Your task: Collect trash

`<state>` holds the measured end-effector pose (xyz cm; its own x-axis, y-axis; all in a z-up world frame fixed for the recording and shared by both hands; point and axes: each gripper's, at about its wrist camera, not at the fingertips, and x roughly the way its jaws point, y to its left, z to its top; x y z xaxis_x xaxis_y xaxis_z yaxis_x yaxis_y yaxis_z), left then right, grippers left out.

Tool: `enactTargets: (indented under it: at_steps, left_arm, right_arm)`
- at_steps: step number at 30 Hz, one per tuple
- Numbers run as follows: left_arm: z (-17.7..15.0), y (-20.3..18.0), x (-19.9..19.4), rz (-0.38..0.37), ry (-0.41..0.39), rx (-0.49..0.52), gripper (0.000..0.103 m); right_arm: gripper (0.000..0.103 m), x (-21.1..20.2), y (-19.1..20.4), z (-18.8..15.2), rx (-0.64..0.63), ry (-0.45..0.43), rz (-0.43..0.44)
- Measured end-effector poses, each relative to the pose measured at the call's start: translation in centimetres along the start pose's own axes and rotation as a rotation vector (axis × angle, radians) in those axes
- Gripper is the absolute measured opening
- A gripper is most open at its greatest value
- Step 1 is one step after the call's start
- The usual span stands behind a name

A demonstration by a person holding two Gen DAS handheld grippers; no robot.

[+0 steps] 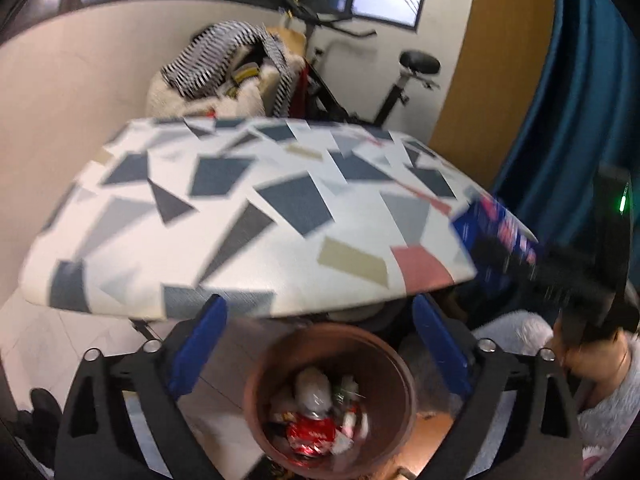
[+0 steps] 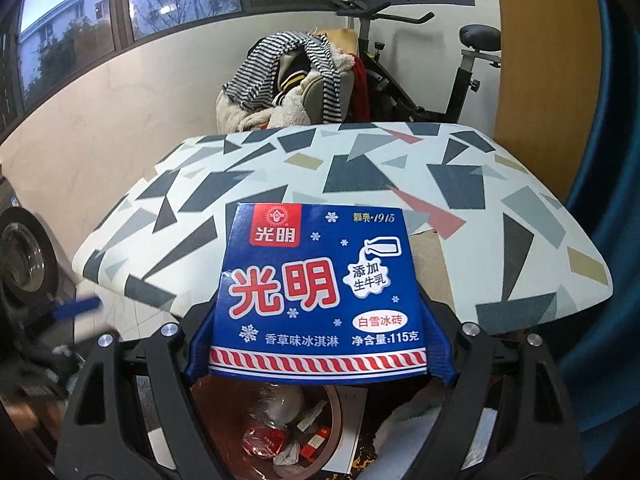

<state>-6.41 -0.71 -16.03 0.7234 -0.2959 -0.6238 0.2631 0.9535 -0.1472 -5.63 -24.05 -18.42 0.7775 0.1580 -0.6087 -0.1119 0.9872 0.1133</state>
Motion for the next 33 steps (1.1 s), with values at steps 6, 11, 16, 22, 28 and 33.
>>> enactTargets:
  at_steps: [6,11,16,22,28,33]
  left_arm:
    - [1.3,1.0,-1.9,0.095,-0.057,0.012,0.097]
    - [1.0,2.5,-2.5,0.132,-0.056,-0.033,0.097]
    - [0.5,3.5,-2.7,0.169,-0.053,-0.054,0.097]
    - [0.4,4.1,-2.9,0.203,-0.053,-0.073,0.097]
    - [0.7,3.8,-3.2,0.264,-0.084,-0.061,0.097]
    - [2.3,3.3,-3.7,0.286,-0.115,-0.037,0.097]
  right_arm:
    - [0.081,1.5,1.0,-1.5,-0.053,0.088,0.045]
    - [0.081,3.1,2.3,-3.4,-0.105,0.157,0.086]
    - [0.081,3.9,3.3,-4.5,-0.125,0.188,0.103]
    - [0.082,4.4,3.7,-4.8,-0.131,0.219,0.125]
    - [0.096,4.6,4.4,-4.9,-0.143,0.217,0.125]
    - [0.097,3.0,3.8,-2.9,-0.121,0.163,0.092]
